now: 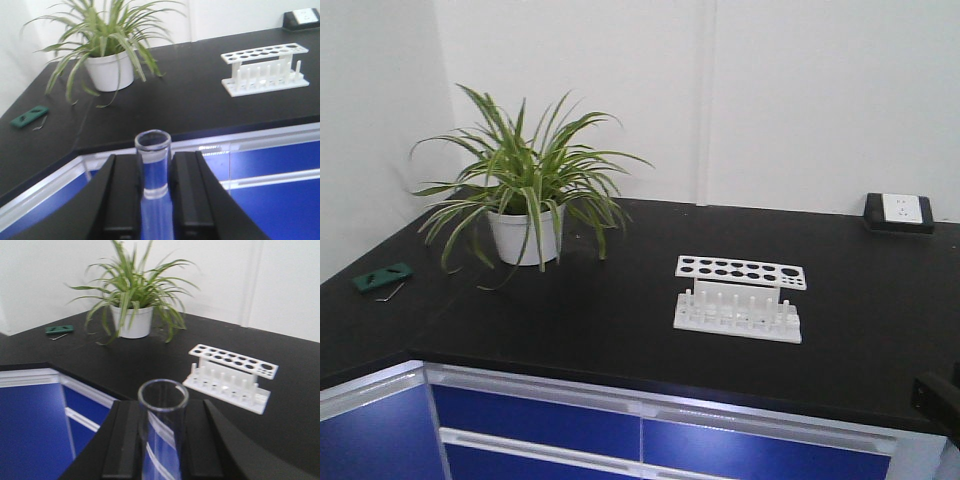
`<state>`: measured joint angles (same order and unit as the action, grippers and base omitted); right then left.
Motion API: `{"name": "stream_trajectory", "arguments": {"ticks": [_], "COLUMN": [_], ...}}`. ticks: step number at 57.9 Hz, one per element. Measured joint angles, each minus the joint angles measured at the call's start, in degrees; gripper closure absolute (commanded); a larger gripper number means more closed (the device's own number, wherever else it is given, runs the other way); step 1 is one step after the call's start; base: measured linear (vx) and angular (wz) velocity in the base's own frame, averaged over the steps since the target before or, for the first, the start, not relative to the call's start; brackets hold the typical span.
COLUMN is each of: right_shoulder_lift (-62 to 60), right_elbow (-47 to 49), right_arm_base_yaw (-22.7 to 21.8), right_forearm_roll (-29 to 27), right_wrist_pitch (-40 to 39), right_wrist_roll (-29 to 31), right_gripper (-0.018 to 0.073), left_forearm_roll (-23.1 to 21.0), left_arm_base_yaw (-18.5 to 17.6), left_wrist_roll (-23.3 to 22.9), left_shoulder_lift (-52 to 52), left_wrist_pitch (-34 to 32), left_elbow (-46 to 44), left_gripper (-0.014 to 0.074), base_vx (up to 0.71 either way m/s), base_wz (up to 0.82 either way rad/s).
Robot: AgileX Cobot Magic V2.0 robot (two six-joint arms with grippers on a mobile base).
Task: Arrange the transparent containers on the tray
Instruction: 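Hold both tubes while the base drives to the yellow tray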
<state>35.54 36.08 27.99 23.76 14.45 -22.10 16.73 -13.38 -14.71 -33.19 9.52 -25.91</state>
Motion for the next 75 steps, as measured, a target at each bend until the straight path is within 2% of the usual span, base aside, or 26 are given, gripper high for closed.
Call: {"name": "stream_trajectory", "arguments": {"ticks": [41, 75], "right_shoulder_lift": [0.0, 0.0], "right_elbow": [-0.11, -0.11], "right_arm_base_yaw": [0.0, 0.0], "right_forearm_roll": [0.12, 0.12], "right_wrist_pitch": [0.0, 0.0], "right_wrist_roll": [0.0, 0.12], "right_gripper": [0.0571, 0.0571], "left_forearm_roll": [0.0, 0.0], "left_arm_base_yaw": [0.0, 0.0], "left_wrist_roll": [0.0, 0.0], "left_shoulder_lift": [0.0, 0.0], "left_wrist_pitch": [0.0, 0.02], "left_elbow": [0.0, 0.0], "left_gripper": [0.0603, 0.0603], "base_vx": [-0.33, -0.32], "base_wz": [0.37, 0.53]}}
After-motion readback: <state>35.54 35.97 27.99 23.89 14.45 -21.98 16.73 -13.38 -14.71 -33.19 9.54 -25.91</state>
